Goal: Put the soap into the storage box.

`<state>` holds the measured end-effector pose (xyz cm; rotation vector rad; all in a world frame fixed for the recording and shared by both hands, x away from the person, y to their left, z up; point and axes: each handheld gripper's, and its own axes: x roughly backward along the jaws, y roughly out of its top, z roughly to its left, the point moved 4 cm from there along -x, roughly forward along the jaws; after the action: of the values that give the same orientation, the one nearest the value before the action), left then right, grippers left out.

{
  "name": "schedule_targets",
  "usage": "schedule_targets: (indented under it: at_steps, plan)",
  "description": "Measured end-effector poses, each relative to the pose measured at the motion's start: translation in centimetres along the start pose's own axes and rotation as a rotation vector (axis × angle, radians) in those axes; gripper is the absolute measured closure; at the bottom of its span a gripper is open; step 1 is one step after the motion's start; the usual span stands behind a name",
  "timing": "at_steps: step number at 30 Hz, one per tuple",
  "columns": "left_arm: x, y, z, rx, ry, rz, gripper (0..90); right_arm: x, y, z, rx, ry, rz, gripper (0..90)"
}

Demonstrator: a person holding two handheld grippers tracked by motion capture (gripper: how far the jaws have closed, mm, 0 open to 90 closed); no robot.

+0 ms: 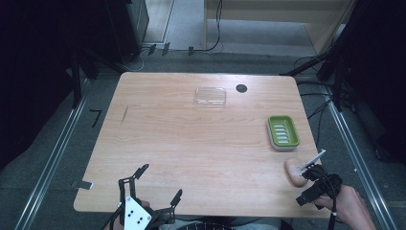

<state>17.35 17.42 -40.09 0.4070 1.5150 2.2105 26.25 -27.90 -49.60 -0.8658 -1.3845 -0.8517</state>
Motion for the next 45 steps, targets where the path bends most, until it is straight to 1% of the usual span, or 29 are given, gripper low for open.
schedule_targets:
  at_steps: [2, 6, 8, 9, 14, 15, 16, 20, 23, 26, 28, 29, 32, 34, 40, 41, 42, 45]
  plan:
    - [0.0, 0.0, 0.0, -0.002, -0.001, 0.001, 0.0, 0.1, 0.2, -0.1, -0.007, -0.001, -0.006, 0.1]
    - [0.0, 0.0, 0.0, -0.004, -0.002, 0.008, 0.0, 0.5, 0.8, -0.1, 0.009, -0.007, -0.016, 0.2]
    - [0.0, 0.0, 0.0, -0.002, 0.0, 0.005, 0.0, 0.7, 1.1, 0.1, 0.008, -0.008, -0.023, 0.2]
    - [0.0, 0.0, 0.0, -0.001, 0.001, 0.006, 0.0, 0.7, 1.3, 0.1, 0.02, -0.012, -0.027, 0.2]
    - [0.0, 0.0, 0.0, 0.004, 0.001, 0.002, 0.0, 1.0, 1.8, 0.3, 0.028, -0.017, -0.03, 0.2]
    - [0.0, 0.0, 0.0, 0.001, 0.001, 0.005, 0.0, 1.0, 1.9, 0.4, 0.024, -0.016, -0.028, 0.2]
    - [0.0, 0.0, 0.0, 0.002, 0.001, 0.004, 0.0, 1.1, 2.0, 0.3, 0.032, -0.015, -0.03, 0.2]
    - [0.0, 0.0, 0.0, 0.003, 0.004, 0.006, 0.0, 1.2, 2.8, 0.3, 0.037, -0.017, -0.031, 0.2]
    - [0.0, 0.0, 0.0, 0.01, 0.004, -0.003, 0.0, 1.2, 3.3, 0.3, 0.038, -0.013, -0.031, 0.2]
    - [0.0, 0.0, 0.1, 0.008, 0.005, 0.002, 0.0, 1.3, 3.9, 0.3, 0.039, -0.018, -0.029, 0.1]
    - [0.0, 0.0, 0.1, 0.007, 0.003, 0.001, 0.0, 1.3, 4.1, 0.3, 0.043, -0.018, -0.036, 0.2]
    - [0.0, -0.1, 0.1, 0.002, 0.003, 0.006, 0.0, 1.3, 4.2, 0.3, 0.043, -0.016, -0.035, 0.2]
    - [-0.1, -0.1, 0.1, 0.005, 0.001, 0.004, 0.0, 1.2, 4.6, 0.4, 0.05, -0.016, -0.029, 0.1]
    - [-0.1, -0.1, 0.1, 0.004, 0.0, 0.003, 0.0, 1.2, 5.0, 0.5, 0.046, -0.006, -0.032, 0.1]
    - [-0.2, 0.0, 0.0, 0.005, -0.003, 0.002, 0.0, 1.2, 6.0, 0.3, 0.03, 0.001, -0.037, 0.0]
    - [-0.2, 0.0, 0.0, 0.005, -0.003, 0.002, 0.0, 1.1, 6.2, 0.3, 0.03, 0.002, -0.04, 0.0]
    - [-0.2, 0.0, 0.0, 0.005, -0.004, 0.001, 0.0, 1.1, 6.3, 0.2, 0.019, 0.003, -0.032, 0.0]
    - [-0.2, 0.0, 0.0, 0.006, -0.003, 0.0, 0.0, 0.9, 6.9, -0.1, 0.013, 0.007, -0.04, 0.0]
